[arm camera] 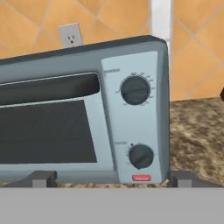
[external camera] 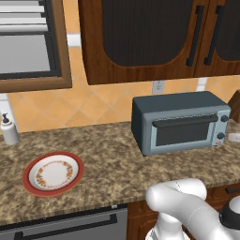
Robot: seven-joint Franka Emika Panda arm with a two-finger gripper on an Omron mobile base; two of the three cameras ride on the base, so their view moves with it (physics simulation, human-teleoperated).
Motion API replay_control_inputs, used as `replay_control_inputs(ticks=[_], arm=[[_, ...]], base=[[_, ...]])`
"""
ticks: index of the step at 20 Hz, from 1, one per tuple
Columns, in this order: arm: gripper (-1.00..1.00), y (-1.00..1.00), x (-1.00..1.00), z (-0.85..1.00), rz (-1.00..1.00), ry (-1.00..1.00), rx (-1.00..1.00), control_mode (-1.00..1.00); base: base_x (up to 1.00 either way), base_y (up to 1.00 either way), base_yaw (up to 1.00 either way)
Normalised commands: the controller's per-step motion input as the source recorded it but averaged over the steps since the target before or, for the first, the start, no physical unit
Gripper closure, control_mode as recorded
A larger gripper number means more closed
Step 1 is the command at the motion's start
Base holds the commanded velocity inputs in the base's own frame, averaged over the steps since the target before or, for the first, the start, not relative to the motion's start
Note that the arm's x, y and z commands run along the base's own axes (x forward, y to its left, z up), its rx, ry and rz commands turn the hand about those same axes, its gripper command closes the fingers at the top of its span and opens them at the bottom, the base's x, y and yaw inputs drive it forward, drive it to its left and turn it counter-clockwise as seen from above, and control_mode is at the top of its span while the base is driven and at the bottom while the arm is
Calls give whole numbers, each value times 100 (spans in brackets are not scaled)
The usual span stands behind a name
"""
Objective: Pick up the kebab skewer and baguette bread, and place them inside the toaster oven. Close the toaster oven door and start by setting the timer.
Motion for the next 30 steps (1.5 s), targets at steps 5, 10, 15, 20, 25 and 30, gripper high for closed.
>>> replay_control_inputs(ticks=[5,10,15,20,25,30], arm=[[-100,0,30,-21,-2,-10,0,-100],[-100,-6,23,-21,-3,-7,0,-100],[-100,-5,19,-15,-2,-1,0,-100],[-100,-8,20,-19,0,0,0,-100],[-100,-5,21,-11,0,0,0,-100],[-100,-3,13,-15,0,-2,0,-100]], base=[[0,0,0],[0,0,0],[0,0,0],[0,0,0],[0,0,0],[0,0,0]])
